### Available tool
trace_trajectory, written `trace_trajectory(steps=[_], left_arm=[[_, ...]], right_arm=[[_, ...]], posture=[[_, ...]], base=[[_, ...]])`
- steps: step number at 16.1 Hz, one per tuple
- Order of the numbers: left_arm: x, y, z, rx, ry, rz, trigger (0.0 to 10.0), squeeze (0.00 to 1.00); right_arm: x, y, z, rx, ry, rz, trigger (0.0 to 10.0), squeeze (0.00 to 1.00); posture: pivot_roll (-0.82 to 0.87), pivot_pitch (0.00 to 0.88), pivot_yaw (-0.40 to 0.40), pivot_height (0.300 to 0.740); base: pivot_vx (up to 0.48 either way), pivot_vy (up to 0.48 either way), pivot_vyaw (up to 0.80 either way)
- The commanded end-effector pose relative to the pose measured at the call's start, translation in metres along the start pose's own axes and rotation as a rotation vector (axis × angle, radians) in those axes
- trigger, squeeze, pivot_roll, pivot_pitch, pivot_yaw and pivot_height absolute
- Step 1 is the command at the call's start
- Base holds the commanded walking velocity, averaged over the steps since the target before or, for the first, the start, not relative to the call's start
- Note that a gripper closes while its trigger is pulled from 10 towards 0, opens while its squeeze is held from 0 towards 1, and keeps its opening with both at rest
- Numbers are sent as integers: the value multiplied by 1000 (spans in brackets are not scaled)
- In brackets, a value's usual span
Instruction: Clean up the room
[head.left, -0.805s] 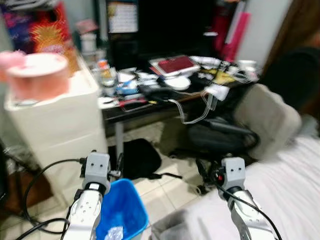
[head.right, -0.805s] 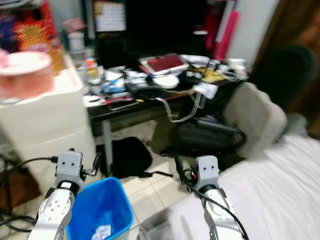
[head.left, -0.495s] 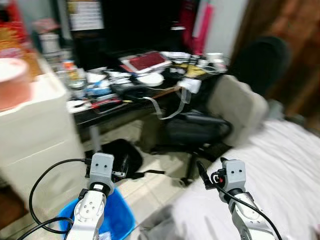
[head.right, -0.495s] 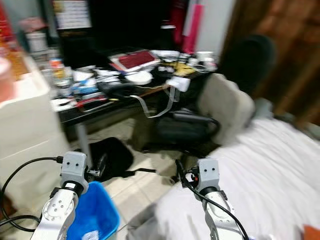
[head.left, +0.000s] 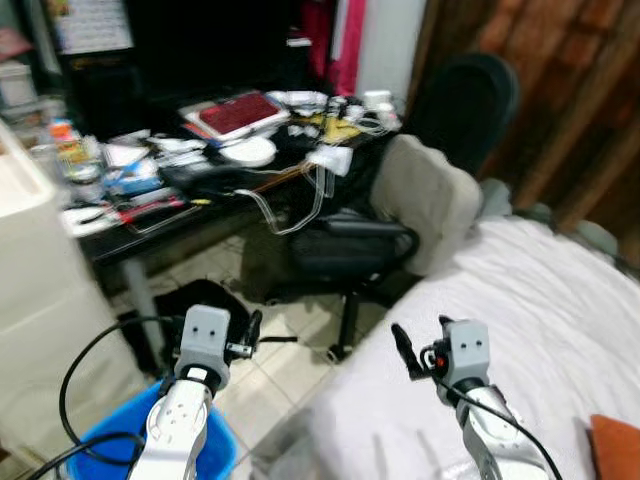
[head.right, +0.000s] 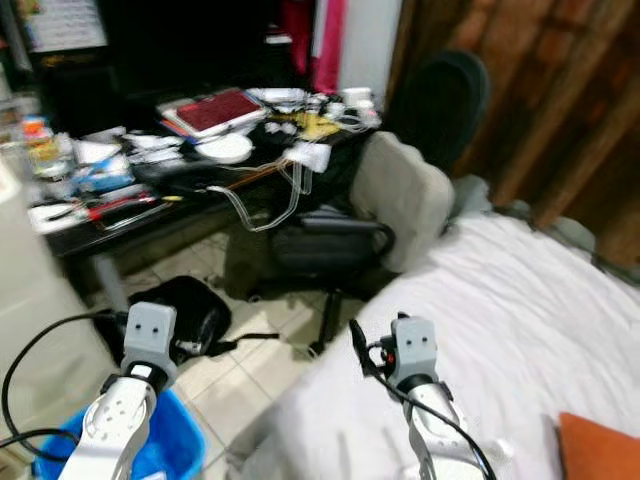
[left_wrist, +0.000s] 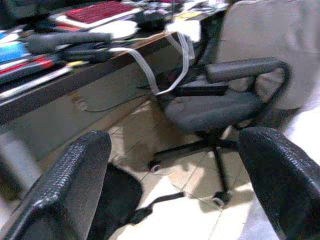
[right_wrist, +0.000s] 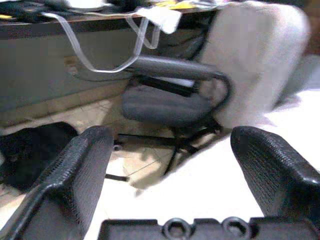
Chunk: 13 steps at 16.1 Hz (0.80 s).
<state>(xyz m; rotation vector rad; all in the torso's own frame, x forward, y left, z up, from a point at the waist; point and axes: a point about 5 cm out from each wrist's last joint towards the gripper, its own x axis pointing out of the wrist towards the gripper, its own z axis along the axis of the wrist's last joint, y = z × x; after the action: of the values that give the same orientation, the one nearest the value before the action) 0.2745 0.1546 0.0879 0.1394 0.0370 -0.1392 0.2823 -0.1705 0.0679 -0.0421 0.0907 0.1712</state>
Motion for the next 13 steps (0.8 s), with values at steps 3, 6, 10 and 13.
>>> trace_trajectory(steps=[3,6,10,13], left_arm=[[2,-8,1,-3,-10,-35,10000,0],[3,-7,0,4,-6,-38,10000,0],[3,-5,-2,15,5,-36,10000,0],[5,0,-3,31,7,-28,10000,0]], right_arm=[[-6,-5,-6,1,20,-18,10000,0],[-6,-6,-6,7,22,-19,10000,0],[-7,-4,-8,13,22,-14,10000,0],[-8,-3,-8,21,21,-11,10000,0]], posture=[[102,28,-103,740],[100,28,-101,740],[101,33,-96,740],[100,36,-95,740]], base=[[0,0,-740],[0,0,-738],[0,0,-734],[0,0,-731]])
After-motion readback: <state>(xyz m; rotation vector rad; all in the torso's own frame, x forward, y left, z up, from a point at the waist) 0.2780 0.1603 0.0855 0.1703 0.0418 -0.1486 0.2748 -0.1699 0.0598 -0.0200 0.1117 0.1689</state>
